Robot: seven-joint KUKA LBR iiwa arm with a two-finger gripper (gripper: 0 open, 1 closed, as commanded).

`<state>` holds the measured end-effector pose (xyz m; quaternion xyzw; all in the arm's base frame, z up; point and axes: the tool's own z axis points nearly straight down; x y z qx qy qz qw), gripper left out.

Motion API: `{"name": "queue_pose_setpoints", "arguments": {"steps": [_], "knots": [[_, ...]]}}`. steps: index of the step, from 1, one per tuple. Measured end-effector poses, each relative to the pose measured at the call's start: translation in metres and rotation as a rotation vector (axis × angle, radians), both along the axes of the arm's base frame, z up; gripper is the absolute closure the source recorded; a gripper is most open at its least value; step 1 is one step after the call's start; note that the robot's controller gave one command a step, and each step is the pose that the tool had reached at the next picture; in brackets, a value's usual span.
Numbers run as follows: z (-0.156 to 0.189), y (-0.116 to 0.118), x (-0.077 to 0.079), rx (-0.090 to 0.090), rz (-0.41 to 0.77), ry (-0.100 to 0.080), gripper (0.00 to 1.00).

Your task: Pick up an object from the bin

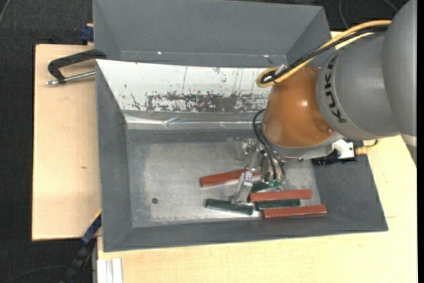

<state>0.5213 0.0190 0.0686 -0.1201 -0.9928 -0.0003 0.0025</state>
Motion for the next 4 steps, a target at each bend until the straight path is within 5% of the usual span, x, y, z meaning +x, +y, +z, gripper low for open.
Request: {"name": "queue_pose_setpoints", "arguments": {"steps": [1,2,3,4], "knots": [[0.001,0.001,0.0,0.0,0.0,-0.003,0.0],[0.001,0.001,0.001,0.0,0.0,-0.007,1.0],[0.066,0.002,0.004,0.0,0.001,-0.016,1.0],[0.079,0.002,0.005,0.0,0.001,-0.013,1.0]]}}
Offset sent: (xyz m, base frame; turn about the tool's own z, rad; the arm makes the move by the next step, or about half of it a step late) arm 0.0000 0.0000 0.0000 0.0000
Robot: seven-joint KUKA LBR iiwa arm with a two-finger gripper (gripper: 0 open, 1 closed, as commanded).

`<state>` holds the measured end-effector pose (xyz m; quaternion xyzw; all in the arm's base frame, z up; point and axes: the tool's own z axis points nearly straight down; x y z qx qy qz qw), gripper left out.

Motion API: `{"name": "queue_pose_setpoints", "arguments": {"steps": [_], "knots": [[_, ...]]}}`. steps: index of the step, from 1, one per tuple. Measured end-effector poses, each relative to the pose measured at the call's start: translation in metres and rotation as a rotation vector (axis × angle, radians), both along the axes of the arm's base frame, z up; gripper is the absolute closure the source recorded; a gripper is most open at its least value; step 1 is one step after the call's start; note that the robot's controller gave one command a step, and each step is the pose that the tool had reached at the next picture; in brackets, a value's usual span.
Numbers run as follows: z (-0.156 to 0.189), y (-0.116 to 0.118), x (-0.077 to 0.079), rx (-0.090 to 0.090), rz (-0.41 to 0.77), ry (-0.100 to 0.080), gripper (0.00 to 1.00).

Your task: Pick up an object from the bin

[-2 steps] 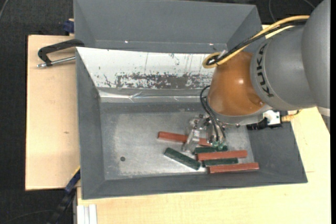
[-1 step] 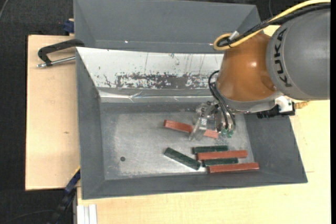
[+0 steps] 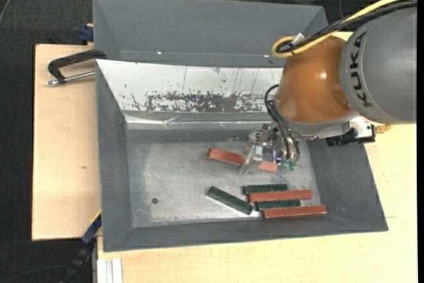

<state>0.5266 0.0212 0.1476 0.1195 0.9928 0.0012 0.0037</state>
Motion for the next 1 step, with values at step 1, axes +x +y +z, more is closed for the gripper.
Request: {"name": "queue_pose_setpoints", "arguments": {"steps": [1], "knots": [[0.0537,0.0008,0.0025,0.0,0.001,-0.004,1.0]]}}
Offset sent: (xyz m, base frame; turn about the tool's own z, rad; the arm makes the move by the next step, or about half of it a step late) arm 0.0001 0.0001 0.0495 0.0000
